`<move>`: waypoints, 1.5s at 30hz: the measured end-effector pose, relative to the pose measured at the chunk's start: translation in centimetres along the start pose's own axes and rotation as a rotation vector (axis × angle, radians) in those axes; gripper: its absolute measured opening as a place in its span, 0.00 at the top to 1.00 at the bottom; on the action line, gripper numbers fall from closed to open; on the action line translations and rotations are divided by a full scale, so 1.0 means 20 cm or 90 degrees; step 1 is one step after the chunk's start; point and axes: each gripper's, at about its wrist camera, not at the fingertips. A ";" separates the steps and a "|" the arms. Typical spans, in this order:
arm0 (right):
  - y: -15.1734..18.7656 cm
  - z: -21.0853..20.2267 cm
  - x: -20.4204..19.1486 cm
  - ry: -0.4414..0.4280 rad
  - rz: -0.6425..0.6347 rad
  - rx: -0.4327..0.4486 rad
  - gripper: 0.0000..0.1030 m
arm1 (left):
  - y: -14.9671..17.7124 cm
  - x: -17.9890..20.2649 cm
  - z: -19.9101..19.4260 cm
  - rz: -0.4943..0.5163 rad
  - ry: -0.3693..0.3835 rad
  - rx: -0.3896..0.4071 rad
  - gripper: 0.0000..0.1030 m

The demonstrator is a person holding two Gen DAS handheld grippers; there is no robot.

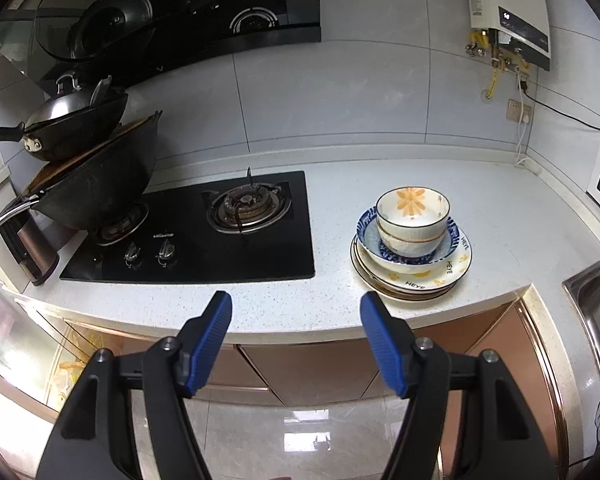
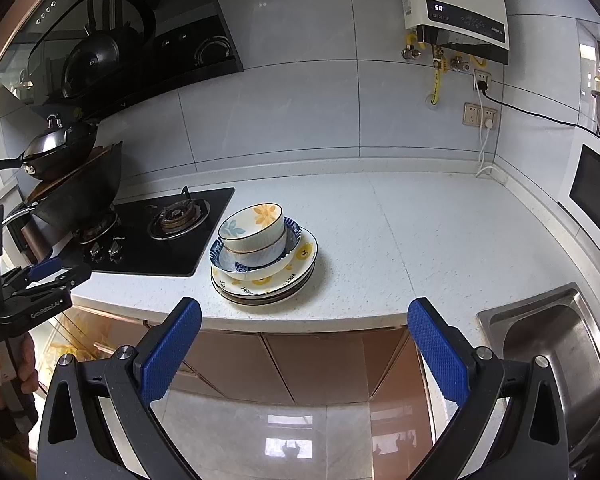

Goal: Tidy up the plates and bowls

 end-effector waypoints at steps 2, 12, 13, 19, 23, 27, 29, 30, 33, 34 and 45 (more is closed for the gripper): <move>0.00 0.00 0.01 0.000 0.001 0.000 0.01 | 0.00 0.00 0.01 -0.002 0.000 -0.004 0.37; 0.00 0.02 0.03 -0.004 0.006 -0.005 0.01 | -0.02 0.01 0.02 -0.015 0.016 -0.008 0.37; 0.00 0.03 0.03 -0.005 0.005 -0.006 0.01 | -0.02 0.02 0.03 -0.016 0.018 -0.010 0.37; 0.00 0.03 0.04 -0.006 0.004 -0.007 0.01 | -0.03 0.04 0.03 -0.021 0.029 -0.008 0.37; 0.00 0.03 0.05 -0.006 0.004 -0.007 0.01 | -0.03 0.05 0.02 -0.023 0.033 0.001 0.37; 0.00 0.03 0.06 -0.007 0.004 -0.008 0.01 | -0.03 0.07 0.01 -0.021 0.033 0.003 0.37; -0.01 0.03 0.06 -0.007 0.005 -0.009 0.01 | -0.04 0.07 0.01 -0.022 0.034 0.001 0.37; -0.01 0.04 0.06 -0.008 0.005 -0.010 0.01 | -0.04 0.08 0.01 -0.023 0.034 0.001 0.37; -0.01 0.04 0.06 -0.010 0.003 -0.011 0.01 | -0.04 0.08 0.01 -0.024 0.035 0.002 0.37; -0.01 0.04 0.06 -0.010 0.003 -0.011 0.01 | -0.04 0.08 0.01 -0.024 0.035 0.002 0.37; -0.02 0.06 0.07 -0.020 -0.001 -0.010 0.01 | -0.04 0.07 0.00 -0.042 0.047 0.013 0.37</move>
Point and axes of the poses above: each gripper's, at about its wrist camera, not at the fingertips, and z roughly the way its jaws point, x to its right, y to its underside, and after that the axes turned 2 degrees about -x, right-handed
